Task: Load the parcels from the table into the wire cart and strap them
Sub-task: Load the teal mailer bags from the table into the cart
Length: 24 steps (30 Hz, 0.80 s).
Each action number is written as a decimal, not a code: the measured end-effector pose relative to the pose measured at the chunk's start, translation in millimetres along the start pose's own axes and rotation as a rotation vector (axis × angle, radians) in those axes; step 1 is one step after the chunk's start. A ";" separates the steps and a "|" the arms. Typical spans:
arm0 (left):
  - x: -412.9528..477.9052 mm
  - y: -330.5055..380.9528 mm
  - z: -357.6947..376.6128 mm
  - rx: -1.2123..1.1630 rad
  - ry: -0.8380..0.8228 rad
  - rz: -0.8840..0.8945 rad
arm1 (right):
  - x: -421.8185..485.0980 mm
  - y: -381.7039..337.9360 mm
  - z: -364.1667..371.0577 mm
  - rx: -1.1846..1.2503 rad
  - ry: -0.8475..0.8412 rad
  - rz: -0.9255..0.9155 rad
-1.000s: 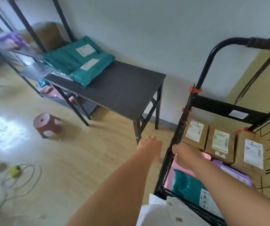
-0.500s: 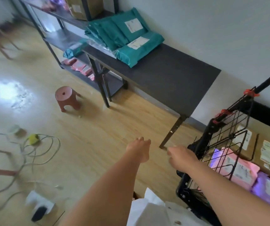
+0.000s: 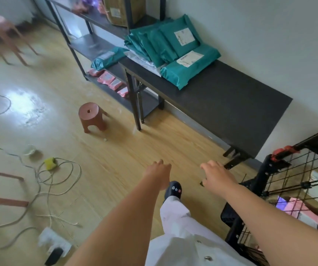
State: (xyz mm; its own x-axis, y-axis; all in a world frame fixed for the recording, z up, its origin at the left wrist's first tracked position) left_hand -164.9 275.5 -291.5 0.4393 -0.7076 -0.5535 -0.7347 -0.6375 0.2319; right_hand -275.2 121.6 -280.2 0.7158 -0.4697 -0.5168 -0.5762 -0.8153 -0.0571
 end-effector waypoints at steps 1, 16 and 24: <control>4.8 -8.3 -8.5 -0.004 0.015 -0.014 | 8.6 -5.2 -4.8 -0.008 0.011 -0.011; 153.6 -73.0 -140.4 0.007 0.103 -0.009 | 194.8 -18.9 -110.8 0.106 0.066 0.041; 215.4 -83.6 -209.6 -0.143 0.387 0.045 | 261.0 -11.9 -149.5 0.340 0.047 0.140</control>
State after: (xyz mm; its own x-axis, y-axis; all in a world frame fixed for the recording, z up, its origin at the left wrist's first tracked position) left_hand 99.5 112.5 -262.4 0.5900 -0.7810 -0.2048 -0.6906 -0.6196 0.3731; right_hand -22.6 -41.9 -286.8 0.6336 -0.5903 -0.5001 -0.7623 -0.5865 -0.2736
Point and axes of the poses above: each hand's wrist, its own x-axis towards the middle knuckle, its own z-axis out of the palm, y = z × x, the point moved 4 cm from there along x, towards the middle knuckle, and after that the axes turned 7 degrees about z, right-handed, at the moved point
